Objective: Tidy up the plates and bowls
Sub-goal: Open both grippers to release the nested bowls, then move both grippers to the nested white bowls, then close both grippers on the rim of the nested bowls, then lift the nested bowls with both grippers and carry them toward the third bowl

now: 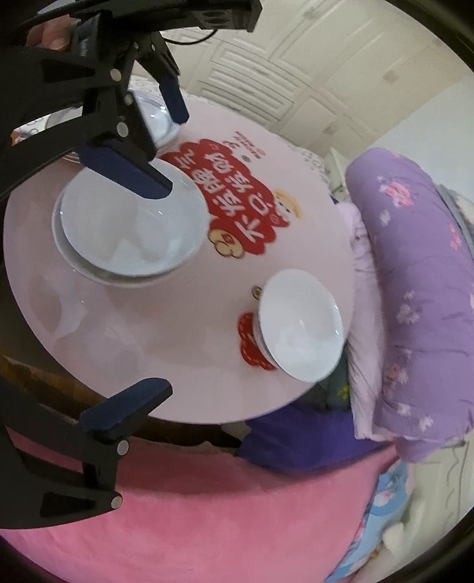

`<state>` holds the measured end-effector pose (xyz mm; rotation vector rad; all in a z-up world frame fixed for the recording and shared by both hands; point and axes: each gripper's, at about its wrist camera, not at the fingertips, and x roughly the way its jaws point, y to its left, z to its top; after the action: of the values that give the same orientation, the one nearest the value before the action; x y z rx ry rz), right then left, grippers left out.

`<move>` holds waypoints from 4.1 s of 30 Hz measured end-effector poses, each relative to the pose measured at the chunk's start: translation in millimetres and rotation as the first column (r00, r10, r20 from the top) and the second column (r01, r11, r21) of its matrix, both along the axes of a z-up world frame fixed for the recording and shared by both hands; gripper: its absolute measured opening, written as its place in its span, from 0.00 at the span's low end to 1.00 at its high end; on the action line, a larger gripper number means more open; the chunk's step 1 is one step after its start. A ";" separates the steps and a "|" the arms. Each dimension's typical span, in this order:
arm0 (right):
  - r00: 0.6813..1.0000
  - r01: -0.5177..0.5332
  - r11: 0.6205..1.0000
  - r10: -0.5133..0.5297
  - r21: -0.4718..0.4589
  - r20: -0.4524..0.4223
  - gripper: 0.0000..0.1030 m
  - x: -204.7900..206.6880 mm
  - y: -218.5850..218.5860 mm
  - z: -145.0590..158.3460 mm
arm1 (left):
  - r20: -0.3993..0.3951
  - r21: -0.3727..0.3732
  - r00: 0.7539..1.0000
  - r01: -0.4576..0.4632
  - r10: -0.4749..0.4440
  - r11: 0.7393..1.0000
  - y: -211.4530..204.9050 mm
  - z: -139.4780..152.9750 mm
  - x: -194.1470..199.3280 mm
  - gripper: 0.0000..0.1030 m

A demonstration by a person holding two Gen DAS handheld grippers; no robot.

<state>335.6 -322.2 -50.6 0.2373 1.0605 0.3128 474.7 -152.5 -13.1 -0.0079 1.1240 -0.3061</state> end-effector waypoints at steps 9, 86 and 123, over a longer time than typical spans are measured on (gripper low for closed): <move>0.998 0.048 0.999 -0.049 0.024 0.041 0.98 16.1 -18.7 12.9 | 0.058 -0.022 0.995 -0.085 0.086 0.996 10.5 12.8 26.5 0.98; 0.987 0.075 0.996 -0.067 0.050 -0.149 0.13 143.3 -31.8 -57.0 | -0.158 -0.091 0.986 0.033 -0.048 0.995 -82.0 -91.2 195.0 0.08; 0.999 -0.046 0.998 0.046 0.049 0.017 0.13 29.4 3.1 38.3 | -0.024 -0.167 0.996 0.083 -0.088 0.982 6.0 35.7 34.5 0.09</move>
<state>365.0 -319.2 -12.3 0.2545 1.0444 0.3819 509.2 -146.6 22.6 -0.1129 1.1293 -0.4773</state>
